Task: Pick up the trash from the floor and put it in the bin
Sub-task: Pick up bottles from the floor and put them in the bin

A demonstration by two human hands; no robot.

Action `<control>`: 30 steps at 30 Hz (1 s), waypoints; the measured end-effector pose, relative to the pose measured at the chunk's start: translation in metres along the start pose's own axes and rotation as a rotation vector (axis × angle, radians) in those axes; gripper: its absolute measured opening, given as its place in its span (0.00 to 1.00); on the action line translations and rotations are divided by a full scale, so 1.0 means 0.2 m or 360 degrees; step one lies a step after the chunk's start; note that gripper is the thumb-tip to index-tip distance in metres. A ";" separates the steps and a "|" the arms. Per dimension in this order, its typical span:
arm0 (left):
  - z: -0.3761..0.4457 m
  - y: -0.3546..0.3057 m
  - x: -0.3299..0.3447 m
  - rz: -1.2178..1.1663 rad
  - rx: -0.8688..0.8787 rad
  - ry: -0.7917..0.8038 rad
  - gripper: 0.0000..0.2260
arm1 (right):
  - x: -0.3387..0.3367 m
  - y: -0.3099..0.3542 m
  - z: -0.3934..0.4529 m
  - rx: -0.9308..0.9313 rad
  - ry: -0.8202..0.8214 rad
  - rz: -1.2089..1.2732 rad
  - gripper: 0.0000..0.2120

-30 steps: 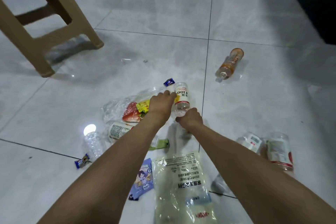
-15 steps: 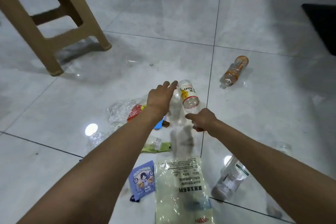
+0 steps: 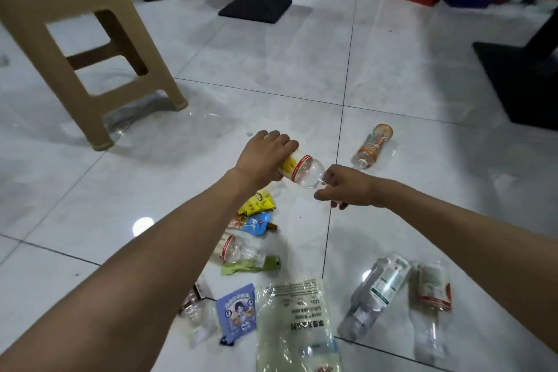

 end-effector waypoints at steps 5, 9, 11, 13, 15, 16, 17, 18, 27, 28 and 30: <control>0.02 -0.05 -0.61 0.0009 -0.0087 0.0073 0.29 | -0.41 0.30 -0.27 -0.0018 0.0000 -0.0083 0.19; 0.08 -0.09 -1.32 0.0042 -0.0137 0.0074 0.28 | -0.91 0.69 -0.57 -0.0011 0.0023 -0.0183 0.21; 0.12 -0.11 -1.67 0.0050 -0.0142 0.0044 0.28 | -1.16 0.89 -0.73 -0.0038 0.0022 -0.0193 0.21; 0.13 -0.13 -2.04 0.0098 -0.0162 0.0060 0.28 | -1.42 1.11 -0.92 -0.0051 -0.0003 -0.0233 0.20; 0.14 -0.16 -2.39 0.0120 -0.0165 0.0047 0.27 | -1.65 1.30 -1.09 -0.0071 -0.0043 -0.0276 0.19; 0.15 -0.18 -2.59 0.0143 -0.0166 0.0044 0.27 | -1.77 1.41 -1.19 -0.0086 -0.0065 -0.0306 0.18; 0.14 -0.20 -2.77 0.0175 -0.0165 0.0048 0.27 | -1.88 1.52 -1.29 -0.0102 -0.0086 -0.0360 0.18; 0.13 -0.22 -2.95 0.0193 -0.0167 0.0045 0.27 | -1.98 1.63 -1.39 -0.0124 -0.0112 -0.0435 0.17; -0.14 -0.42 -4.20 0.0019 -0.0424 -0.0114 0.27 | -2.63 2.64 -2.18 -0.0287 -0.0683 -0.1272 0.34; -0.20 -0.44 -4.31 0.0050 -0.0455 -0.0141 0.28 | -2.64 2.75 -2.26 -0.0337 -0.0752 -0.1290 0.37; -0.33 -0.47 -4.49 0.0117 -0.0516 -0.0204 0.29 | -2.64 2.96 -2.40 -0.0459 -0.0871 -0.1272 0.39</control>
Point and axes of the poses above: each hand's wrist, its own z-axis towards the middle knuckle, its own x-axis out of the palm, y = z × x, the point moved 6 cm from there along z, towards the middle knuckle, and after that the axes turned 15 degrees about -z, right-handed, at the moved point
